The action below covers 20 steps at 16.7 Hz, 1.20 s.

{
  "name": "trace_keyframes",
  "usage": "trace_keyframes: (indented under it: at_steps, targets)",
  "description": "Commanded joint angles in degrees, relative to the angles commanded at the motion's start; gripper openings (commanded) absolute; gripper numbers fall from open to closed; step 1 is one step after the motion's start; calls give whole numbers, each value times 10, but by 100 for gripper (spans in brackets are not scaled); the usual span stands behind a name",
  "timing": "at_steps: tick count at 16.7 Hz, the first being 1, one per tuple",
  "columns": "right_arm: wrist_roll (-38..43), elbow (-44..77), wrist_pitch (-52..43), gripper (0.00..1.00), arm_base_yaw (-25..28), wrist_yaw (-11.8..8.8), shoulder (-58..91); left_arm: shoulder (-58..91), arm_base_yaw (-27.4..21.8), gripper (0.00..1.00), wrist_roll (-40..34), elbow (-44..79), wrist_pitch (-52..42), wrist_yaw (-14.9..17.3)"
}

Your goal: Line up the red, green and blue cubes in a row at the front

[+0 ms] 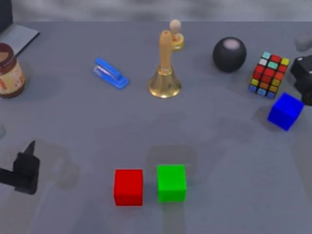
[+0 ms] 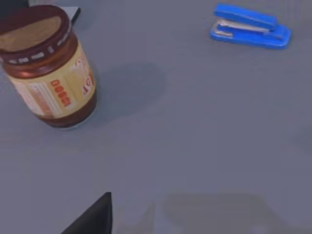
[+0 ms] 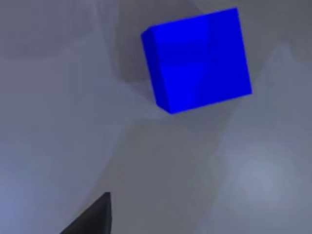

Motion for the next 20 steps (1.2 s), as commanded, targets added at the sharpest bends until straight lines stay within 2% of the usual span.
trace_keyframes:
  at_steps: [5,9,16,20]
  targets:
    - [-71,184,-114,100,11,-1,202,-183,75,100,-71,-139,124,4]
    - [-99,264,-154,100,15,-3,282,-262,103,100,-100,-184,181,8]
    - [-101,267,-154,100,13,-3,288,-268,104,100,-102,-187,185,8]
    - [-101,222,-87,100,15,-3,308,-268,104,100,-102,-187,185,8]
